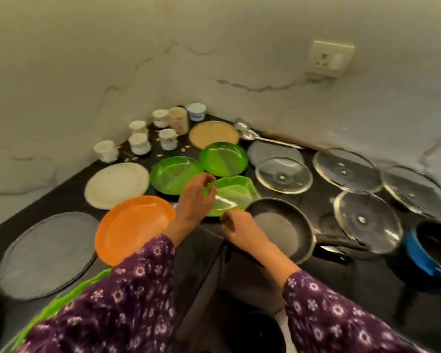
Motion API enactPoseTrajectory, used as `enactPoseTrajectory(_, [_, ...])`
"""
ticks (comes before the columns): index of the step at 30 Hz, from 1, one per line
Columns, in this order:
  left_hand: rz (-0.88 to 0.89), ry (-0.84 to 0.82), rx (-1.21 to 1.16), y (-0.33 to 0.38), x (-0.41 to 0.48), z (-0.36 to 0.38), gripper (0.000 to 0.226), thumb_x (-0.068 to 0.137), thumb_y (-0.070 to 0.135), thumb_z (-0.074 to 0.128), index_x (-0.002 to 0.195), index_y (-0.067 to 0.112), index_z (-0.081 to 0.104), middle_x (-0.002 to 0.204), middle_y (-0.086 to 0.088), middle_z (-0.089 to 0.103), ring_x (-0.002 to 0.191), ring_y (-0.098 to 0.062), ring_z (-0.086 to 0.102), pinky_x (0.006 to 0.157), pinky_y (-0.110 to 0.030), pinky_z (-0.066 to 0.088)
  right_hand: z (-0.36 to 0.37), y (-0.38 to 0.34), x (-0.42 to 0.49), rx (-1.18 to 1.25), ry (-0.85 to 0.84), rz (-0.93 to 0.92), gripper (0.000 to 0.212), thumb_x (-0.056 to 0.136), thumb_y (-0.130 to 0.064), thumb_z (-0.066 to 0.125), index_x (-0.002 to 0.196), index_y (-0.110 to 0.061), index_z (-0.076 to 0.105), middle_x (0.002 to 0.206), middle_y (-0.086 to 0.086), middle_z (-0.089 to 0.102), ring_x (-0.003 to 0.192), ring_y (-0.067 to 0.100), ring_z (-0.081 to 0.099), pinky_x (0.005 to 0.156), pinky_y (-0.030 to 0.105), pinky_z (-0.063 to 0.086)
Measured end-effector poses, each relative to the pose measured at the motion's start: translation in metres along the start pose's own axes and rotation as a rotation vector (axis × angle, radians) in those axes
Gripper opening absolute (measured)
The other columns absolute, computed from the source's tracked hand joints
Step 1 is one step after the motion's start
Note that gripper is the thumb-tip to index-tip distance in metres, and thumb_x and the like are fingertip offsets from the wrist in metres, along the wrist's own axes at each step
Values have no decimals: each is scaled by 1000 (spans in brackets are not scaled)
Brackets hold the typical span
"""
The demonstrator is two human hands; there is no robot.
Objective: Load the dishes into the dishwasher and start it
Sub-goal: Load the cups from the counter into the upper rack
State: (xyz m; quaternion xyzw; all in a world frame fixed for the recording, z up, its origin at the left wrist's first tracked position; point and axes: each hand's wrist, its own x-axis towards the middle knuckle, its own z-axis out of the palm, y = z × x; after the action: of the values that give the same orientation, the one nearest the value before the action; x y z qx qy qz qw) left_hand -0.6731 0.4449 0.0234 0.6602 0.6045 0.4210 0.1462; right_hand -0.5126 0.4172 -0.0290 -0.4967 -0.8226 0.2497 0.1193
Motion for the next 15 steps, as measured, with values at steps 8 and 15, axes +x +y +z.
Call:
enactPoseTrajectory(8, [-335, 16, 213, -141, 55, -96, 33, 87, 17, 63, 117, 4, 55, 116, -14, 60, 107, -28, 56, 91, -39, 45, 21, -48, 130, -207, -115, -111, 42, 81, -10, 59, 122, -7, 55, 124, 11, 54, 120, 27, 46, 98, 29, 34])
enactPoseTrajectory(15, [-501, 49, 269, -210, 98, -119, 48, 85, 22, 66, 126, 10, 45, 129, -14, 49, 115, -30, 50, 93, -39, 45, 46, -66, 177, -584, -317, -260, 64, 71, -29, 76, 127, -13, 49, 125, 4, 53, 118, 25, 40, 97, 36, 40])
